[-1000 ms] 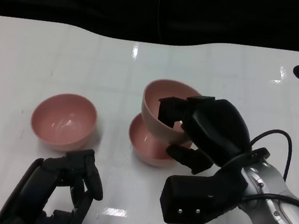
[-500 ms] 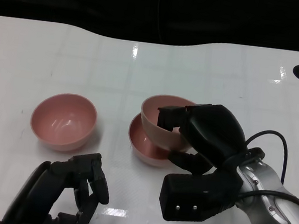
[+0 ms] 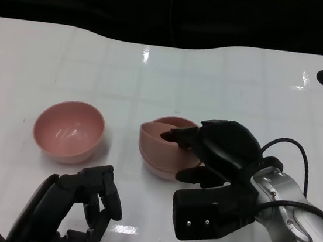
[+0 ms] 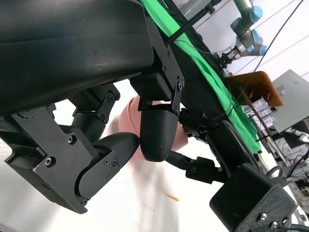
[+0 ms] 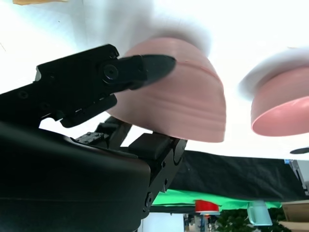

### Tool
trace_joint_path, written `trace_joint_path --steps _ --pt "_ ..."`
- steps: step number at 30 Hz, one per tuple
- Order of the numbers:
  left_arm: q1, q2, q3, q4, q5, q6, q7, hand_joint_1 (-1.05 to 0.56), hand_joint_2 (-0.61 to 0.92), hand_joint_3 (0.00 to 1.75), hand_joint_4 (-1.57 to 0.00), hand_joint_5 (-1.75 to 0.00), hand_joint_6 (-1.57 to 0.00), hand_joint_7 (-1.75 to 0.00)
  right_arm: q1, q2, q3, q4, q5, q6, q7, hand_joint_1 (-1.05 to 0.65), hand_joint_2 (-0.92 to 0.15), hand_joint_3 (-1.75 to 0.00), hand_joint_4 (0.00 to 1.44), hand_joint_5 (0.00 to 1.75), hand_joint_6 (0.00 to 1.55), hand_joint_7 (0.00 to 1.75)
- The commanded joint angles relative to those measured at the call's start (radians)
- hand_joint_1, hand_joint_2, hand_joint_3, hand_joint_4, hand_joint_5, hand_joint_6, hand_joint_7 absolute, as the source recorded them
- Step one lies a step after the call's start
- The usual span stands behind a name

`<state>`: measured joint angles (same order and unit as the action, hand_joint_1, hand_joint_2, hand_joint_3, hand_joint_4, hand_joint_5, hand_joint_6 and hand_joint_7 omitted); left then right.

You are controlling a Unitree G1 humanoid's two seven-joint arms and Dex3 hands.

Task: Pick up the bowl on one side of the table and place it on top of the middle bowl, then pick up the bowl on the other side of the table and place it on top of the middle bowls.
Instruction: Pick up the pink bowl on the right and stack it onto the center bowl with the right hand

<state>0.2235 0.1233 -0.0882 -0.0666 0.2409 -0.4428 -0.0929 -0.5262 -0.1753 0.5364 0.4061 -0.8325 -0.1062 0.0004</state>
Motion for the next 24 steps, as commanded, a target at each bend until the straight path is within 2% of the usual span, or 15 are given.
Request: trace_joint_path --steps 1,12,24 --pt "0.000 0.012 -0.001 -0.019 0.015 0.009 0.015 -0.12 0.35 1.47 -0.90 -1.75 -0.80 -1.58 -0.005 -0.024 0.007 -0.024 -0.004 0.001 0.016 -0.73 -0.92 -0.27 0.27 0.23 0.38 0.00" --pt "0.004 0.011 -0.004 -0.030 0.006 0.023 0.007 -0.11 0.34 1.47 -0.91 -1.75 -0.80 -1.59 0.030 -0.055 0.012 -0.099 0.007 -0.014 0.047 -0.77 -0.92 -0.33 0.18 0.21 0.30 0.00" --pt "-0.002 0.018 -0.003 -0.028 0.008 0.025 0.008 -0.13 0.33 1.48 -0.91 -1.75 -0.79 -1.59 0.103 -0.107 0.048 -0.186 -0.078 -0.036 0.035 -0.78 -0.92 -0.38 0.10 0.24 0.30 0.00"
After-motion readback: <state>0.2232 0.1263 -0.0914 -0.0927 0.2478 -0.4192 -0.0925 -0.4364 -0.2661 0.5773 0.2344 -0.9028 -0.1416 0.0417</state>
